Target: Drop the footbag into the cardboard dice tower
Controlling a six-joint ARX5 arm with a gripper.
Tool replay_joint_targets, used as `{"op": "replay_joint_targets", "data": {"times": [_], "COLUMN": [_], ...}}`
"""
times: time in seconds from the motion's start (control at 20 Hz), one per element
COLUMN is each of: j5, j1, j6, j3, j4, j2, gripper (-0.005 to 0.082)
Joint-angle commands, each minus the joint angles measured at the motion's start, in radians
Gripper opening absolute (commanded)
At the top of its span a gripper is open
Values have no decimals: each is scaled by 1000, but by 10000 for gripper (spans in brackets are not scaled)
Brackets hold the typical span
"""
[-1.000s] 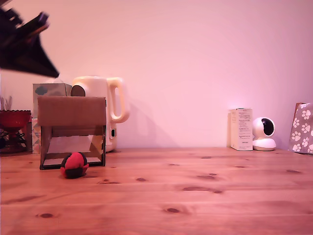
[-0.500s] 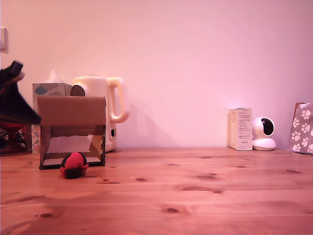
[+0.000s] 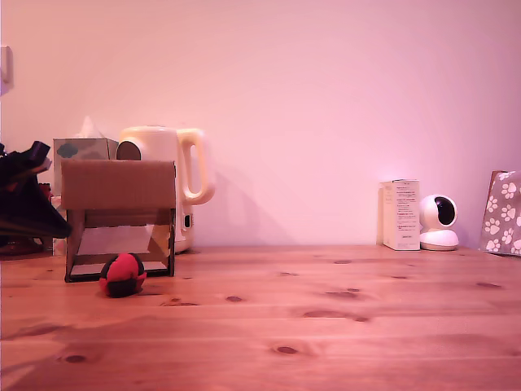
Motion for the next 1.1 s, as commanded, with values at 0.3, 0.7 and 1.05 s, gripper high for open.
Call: {"op": "replay_joint_targets", "data": {"times": [0.3, 0.7, 1.05], "j5": [4, -5, -5], "j1": [-4, -4, -4], "j6": [-3, -2, -3], "j3": [-8, -8, -5], "j4": [35, 80, 200], "j2": [7, 10, 100], "gripper": [-24, -23, 701]}}
